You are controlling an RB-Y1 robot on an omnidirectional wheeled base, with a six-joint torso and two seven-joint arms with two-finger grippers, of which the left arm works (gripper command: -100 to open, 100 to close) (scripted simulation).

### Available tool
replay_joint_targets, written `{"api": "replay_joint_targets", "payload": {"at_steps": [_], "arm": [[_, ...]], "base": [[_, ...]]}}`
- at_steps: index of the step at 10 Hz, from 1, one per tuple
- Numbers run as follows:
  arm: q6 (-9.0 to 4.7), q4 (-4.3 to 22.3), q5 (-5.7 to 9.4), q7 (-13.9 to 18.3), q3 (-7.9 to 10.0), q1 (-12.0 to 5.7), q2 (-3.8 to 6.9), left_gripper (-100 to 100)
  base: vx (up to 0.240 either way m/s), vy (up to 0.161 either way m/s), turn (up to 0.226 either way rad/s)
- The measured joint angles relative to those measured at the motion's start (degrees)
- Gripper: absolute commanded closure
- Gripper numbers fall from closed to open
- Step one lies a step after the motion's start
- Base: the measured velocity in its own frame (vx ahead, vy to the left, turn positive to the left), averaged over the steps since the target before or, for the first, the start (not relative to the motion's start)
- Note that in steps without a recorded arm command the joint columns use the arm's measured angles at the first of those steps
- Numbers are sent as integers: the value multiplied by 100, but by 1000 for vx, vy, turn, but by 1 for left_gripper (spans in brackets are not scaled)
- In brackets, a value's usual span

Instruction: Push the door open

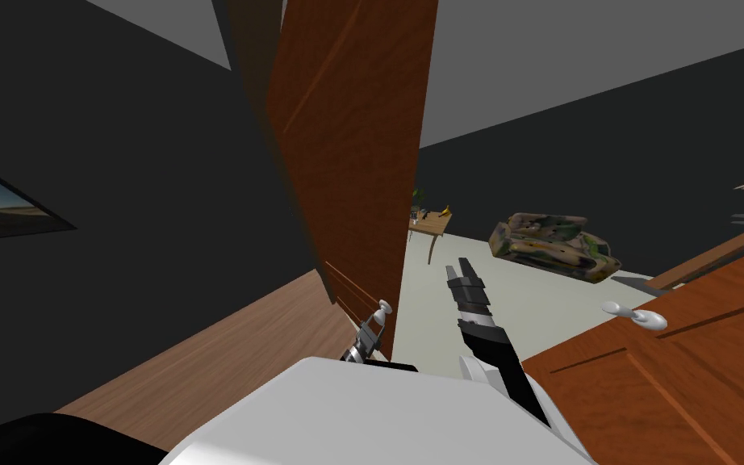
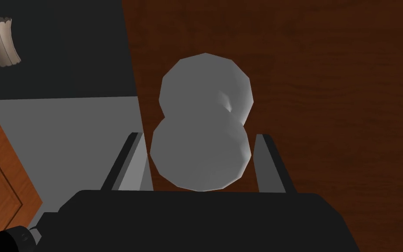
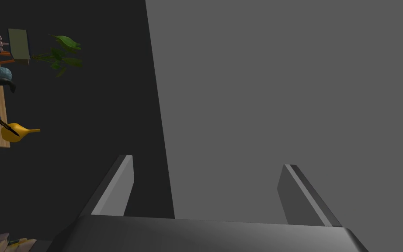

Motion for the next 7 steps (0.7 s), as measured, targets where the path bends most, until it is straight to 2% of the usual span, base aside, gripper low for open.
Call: {"api": "replay_joint_targets", "payload": {"at_steps": [4, 7], "arm": [[16, 20, -7, -4, 4, 25, 22, 100], [34, 22, 62, 301, 9, 41, 61, 100]], "base": [[-5, 2, -6], [12, -20, -16]]}}
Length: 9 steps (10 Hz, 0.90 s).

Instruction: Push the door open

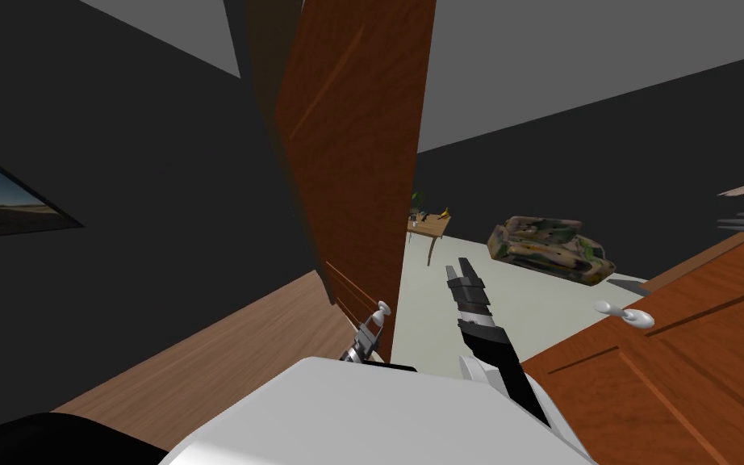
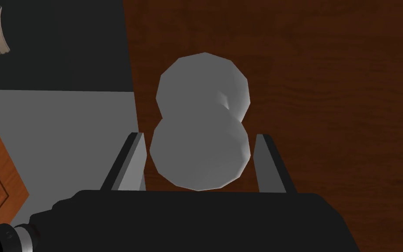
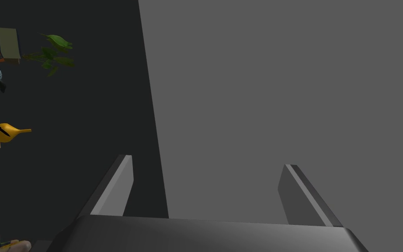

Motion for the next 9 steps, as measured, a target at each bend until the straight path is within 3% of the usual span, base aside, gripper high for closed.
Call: {"api": "replay_joint_targets", "payload": {"at_steps": [9], "arm": [[16, 67, 343, 1233, 38, -18, 96, 100]], "base": [[20, -28, -27]]}}
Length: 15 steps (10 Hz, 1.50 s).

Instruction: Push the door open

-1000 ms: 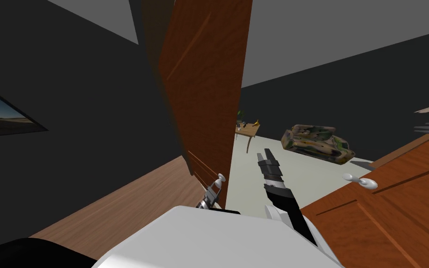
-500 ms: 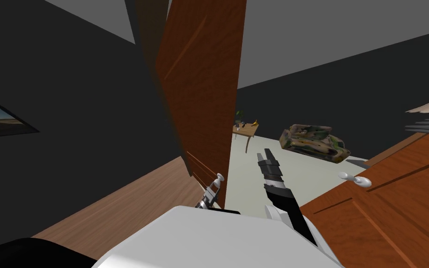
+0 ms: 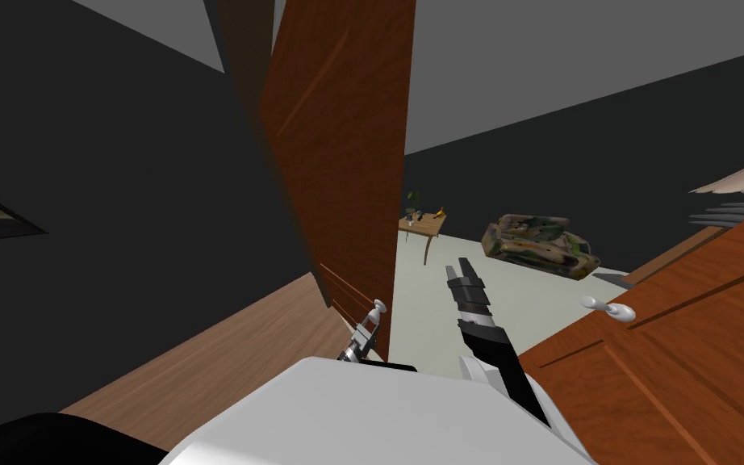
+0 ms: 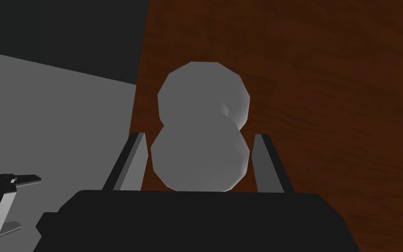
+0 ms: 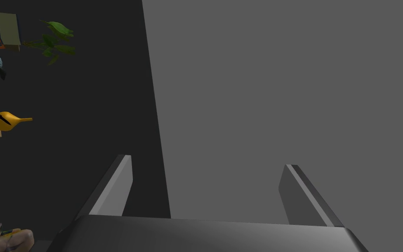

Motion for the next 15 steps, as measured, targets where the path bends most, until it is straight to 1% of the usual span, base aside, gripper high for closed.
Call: {"api": "replay_joint_targets", "payload": {"at_steps": [1, 3, 5, 8, 9, 10, 11, 12, 13, 14, 15], "arm": [[-7, 20, 42, 126, 9, -6, 9, 100], [25, -8, 117, 408, 10, 2, 40, 100], [-13, 54, 238, 699, 34, 0, 61, 100], [40, 52, 344, 1077, 44, -30, 65, 100], [102, -67, 378, 1247, 20, 35, 95, 100], [69, 24, 457, 1395, 43, -4, 84, 100], [-22, 119, 509, 1488, 72, -30, 85, 100], [-46, 184, 571, 1615, 90, -72, 97, 100], [15, 105, 593, 1748, 80, -43, 114, 100], [0, 136, 653, 1874, 89, -41, 109, 100], [50, 43, 669, 1989, 68, 14, 120, 100]], "base": [[24, -32, -38], [18, -23, -26], [28, -39, -31], [22, -32, -28], [31, -29, -55], [26, -32, -30], [16, -37, -31], [14, -32, -16], [32, -26, -45], [31, -10, -24], [24, -34, -31]]}}
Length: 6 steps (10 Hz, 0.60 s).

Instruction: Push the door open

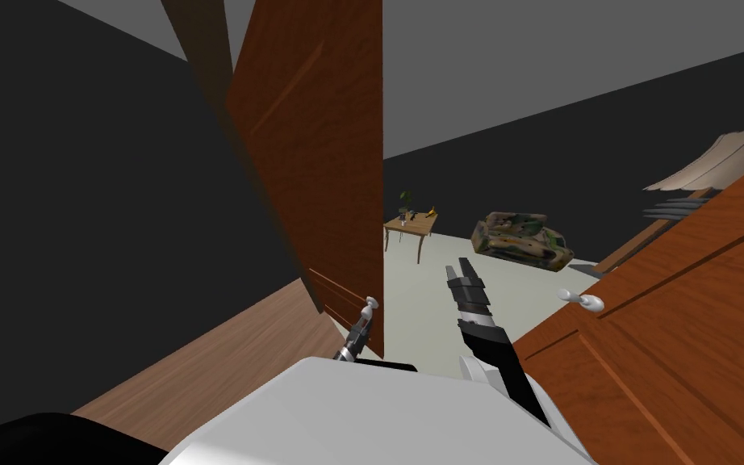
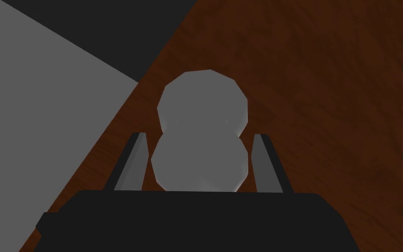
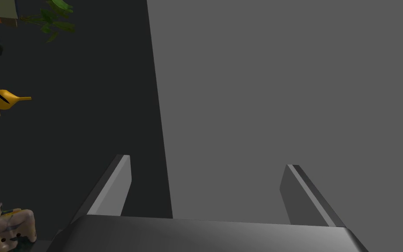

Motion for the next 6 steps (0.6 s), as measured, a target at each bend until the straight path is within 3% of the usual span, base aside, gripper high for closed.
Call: {"api": "replay_joint_targets", "payload": {"at_steps": [3, 4, 6], "arm": [[57, -30, 137, 362, 6, 3, 2, 100], [98, -170, 168, 498, -1, 62, 41, 100], [24, -144, 273, 680, 63, -39, 64, 100]], "base": [[27, -28, -20], [36, -3, 27], [35, -18, -53]]}}
